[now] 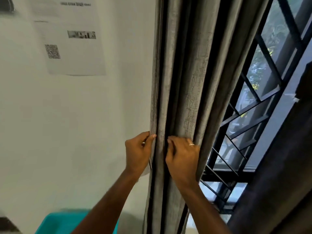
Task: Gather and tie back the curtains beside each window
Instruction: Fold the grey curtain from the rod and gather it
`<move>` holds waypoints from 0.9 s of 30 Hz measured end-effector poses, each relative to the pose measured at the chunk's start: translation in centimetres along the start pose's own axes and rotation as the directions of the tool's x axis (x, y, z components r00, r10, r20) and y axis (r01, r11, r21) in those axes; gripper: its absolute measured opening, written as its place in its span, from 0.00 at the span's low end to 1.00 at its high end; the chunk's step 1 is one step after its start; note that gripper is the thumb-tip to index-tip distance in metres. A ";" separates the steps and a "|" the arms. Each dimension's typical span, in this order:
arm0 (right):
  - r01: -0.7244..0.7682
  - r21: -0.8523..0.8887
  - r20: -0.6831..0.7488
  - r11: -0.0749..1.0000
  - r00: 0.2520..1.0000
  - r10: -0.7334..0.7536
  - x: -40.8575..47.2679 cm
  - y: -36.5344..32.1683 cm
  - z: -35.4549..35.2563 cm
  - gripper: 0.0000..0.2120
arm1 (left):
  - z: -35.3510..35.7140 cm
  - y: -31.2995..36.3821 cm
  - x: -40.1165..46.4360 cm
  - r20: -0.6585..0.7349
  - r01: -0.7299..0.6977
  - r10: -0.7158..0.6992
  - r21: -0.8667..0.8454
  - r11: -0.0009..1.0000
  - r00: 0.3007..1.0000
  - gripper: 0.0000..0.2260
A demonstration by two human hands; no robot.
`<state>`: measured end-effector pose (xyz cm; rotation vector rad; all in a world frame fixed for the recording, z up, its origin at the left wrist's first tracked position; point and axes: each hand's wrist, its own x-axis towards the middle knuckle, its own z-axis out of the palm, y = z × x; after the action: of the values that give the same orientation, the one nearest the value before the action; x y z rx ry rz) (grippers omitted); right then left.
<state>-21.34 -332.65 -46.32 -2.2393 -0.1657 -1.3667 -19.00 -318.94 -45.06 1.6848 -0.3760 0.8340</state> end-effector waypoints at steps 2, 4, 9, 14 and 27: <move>-0.130 0.076 -0.042 0.989 0.990 0.134 -0.8 0.0 0.2 0.04 | -0.6 -0.2 0.2 0.001 -0.023 0.023 0.009 1.000 1.000 0.08; -0.213 0.141 0.032 0.967 0.977 0.210 -1.6 -0.6 0.8 0.15 | -0.9 -0.7 0.4 0.033 -0.058 0.056 0.037 0.998 0.998 0.08; -0.266 0.087 0.104 0.960 0.961 0.257 -3.2 -1.8 2.5 0.07 | -0.5 -2.3 -0.2 0.122 -0.029 0.022 0.052 0.998 0.992 0.07; -0.320 0.086 -0.013 0.943 0.946 0.323 -4.2 -1.2 1.6 0.04 | -0.9 -3.7 -1.7 0.121 0.048 -0.052 0.033 0.998 0.991 0.05; -0.260 0.278 0.176 0.925 0.960 0.217 -6.3 -0.6 1.8 0.04 | 0.5 -1.7 -5.5 0.143 0.045 -0.041 -0.026 0.999 0.989 0.09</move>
<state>-23.19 -330.30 -52.23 -2.0240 -0.1324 -0.9820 -21.54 -319.92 -50.19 1.7244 -0.4458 0.6751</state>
